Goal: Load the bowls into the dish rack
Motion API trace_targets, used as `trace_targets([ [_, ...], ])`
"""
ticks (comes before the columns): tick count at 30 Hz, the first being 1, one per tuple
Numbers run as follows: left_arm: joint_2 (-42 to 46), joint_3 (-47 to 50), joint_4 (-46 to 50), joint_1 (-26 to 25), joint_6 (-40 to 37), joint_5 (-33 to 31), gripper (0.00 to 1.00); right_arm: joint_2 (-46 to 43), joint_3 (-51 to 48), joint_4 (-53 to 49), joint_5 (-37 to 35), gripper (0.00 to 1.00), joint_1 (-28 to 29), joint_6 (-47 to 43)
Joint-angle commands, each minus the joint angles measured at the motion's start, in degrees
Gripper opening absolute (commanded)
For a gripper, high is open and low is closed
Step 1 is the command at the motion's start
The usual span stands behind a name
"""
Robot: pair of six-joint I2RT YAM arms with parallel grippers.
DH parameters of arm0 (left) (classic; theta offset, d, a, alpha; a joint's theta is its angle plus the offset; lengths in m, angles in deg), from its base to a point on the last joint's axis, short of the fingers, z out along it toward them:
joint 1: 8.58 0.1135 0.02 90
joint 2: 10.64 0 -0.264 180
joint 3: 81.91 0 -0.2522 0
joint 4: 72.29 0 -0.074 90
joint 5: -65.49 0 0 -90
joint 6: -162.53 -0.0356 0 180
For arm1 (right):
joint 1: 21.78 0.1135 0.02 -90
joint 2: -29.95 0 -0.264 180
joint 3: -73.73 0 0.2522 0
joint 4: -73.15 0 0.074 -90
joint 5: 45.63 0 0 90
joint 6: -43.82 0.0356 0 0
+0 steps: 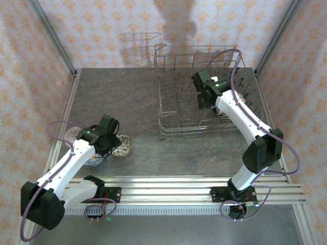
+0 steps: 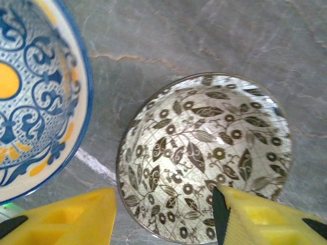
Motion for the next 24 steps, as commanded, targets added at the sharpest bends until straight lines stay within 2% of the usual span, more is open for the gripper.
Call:
trace_targets([
  [1, 1.0, 1.4, 1.8, 0.2, 5.6, -0.7, 0.54, -2.2, -1.1, 0.7, 0.1, 0.81, -0.1, 0.9],
  [17, -0.3, 6.7, -3.8, 0.3, 8.3, 1.6, 0.52, -1.0, -0.7, -0.2, 0.0, 0.81, -0.1, 1.6],
  [24, -4.2, 6.6, -6.9, 0.2, 6.1, 2.7, 0.44, -0.5, -0.2, -0.8, -0.3, 0.81, 0.0, 1.6],
])
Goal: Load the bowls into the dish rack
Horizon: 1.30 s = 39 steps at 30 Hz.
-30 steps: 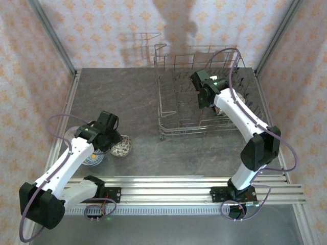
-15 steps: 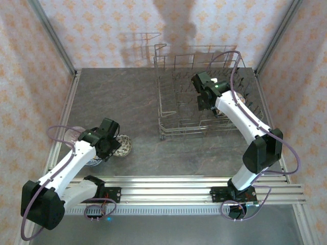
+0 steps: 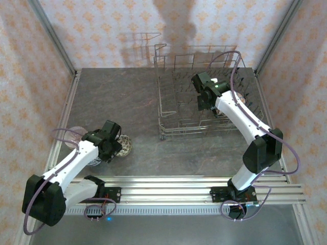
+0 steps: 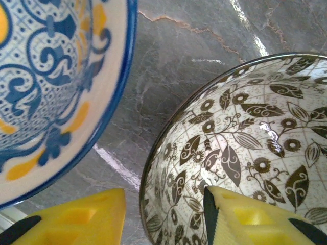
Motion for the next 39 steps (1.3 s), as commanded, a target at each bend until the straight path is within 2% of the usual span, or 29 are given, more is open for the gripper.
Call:
trace_targets([
  [1, -1.7, 0.2, -2.2, 0.2, -0.9, 0.2, 0.42, -0.5, 1.1, -1.2, -0.8, 0.81, 0.0, 0.9],
  [14, -3.5, 1.2, -6.7, 0.3, -1.9, 2.4, 0.21, 0.1, 1.9, -1.6, -0.7, 0.81, 0.0, 0.5],
  [24, -5.4, 1.3, -8.1, 0.3, -2.5, 2.9, 0.22, 1.4, 3.1, -1.7, -0.2, 0.81, 0.1, 0.5],
  [29, -5.5, 1.0, -9.1, 0.2, -3.0, 3.0, 0.12, 1.8, 3.7, -1.7, -0.5, 0.81, 0.1, 0.3],
  [33, -4.4, -0.5, -9.5, 0.3, -4.1, 2.7, 0.01, 2.2, 4.8, -2.0, -0.8, 0.81, 0.1, 0.4],
  [39, -1.0, -6.9, -8.4, 0.2, -8.7, -0.8, 0.00, 3.3, 9.1, -3.1, 0.3, 0.81, 0.1, 0.4],
])
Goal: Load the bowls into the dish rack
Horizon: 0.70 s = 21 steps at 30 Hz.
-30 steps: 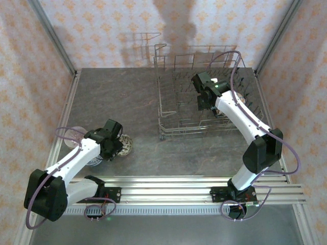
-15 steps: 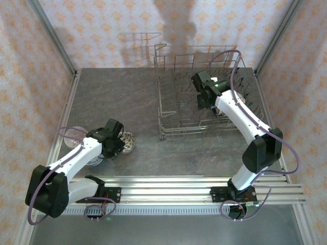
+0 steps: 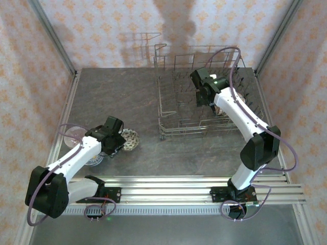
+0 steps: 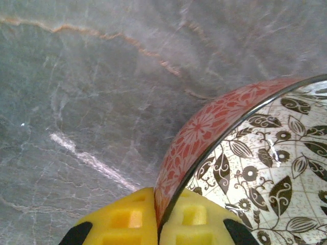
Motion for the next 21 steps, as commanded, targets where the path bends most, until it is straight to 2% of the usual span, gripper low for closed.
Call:
trace_targets([
  [1, 3.1, -6.2, -0.4, 0.2, -4.1, -4.0, 0.00, 0.9, 4.5, -2.2, 0.6, 0.81, 0.0, 0.5],
  [5, 2.2, -13.1, -1.0, 0.3, -8.5, -5.4, 0.00, 2.6, 9.7, -3.5, 2.1, 0.81, 0.0, 0.5],
  [9, -2.3, -23.1, -1.4, 0.3, -13.6, -5.2, 0.00, 5.8, 17.5, -6.2, 4.2, 0.81, 0.0, 0.3],
  [16, -12.4, -39.6, -4.0, 0.3, -21.2, -2.1, 0.00, 12.3, 35.5, -11.4, 9.4, 0.80, 0.0, -1.7],
  [21, -18.7, -47.0, -6.9, 0.4, -24.7, 2.0, 0.00, 12.9, 40.0, -8.4, 16.1, 0.77, 0.0, -1.8],
])
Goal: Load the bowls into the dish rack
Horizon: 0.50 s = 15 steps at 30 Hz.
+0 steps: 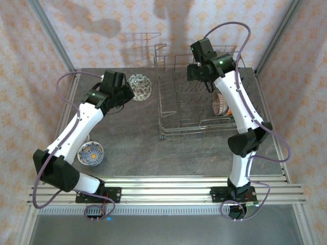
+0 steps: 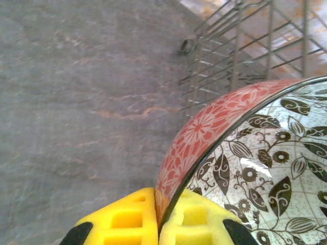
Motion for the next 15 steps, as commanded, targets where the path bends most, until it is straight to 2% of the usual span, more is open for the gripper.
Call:
trace_targets([
  [1, -2.8, -5.1, -4.7, 0.2, -4.8, 3.4, 0.00, -0.3, 2.1, 0.6, 6.4, 0.76, 0.0, -1.0],
  [7, -8.0, -11.9, -5.7, -0.2, -6.7, 8.3, 0.00, -1.8, -0.3, 5.7, 16.6, 0.70, 0.5, -2.1],
  [11, -10.3, -15.3, -5.5, -1.9, -8.1, 8.9, 0.00, -3.9, -4.4, 10.7, 21.1, 0.67, 2.1, -4.1],
  [15, -12.9, -18.9, -4.7, -4.2, -8.6, 8.8, 0.00, -2.5, -2.8, 10.6, 23.0, 0.63, 2.9, -4.6],
])
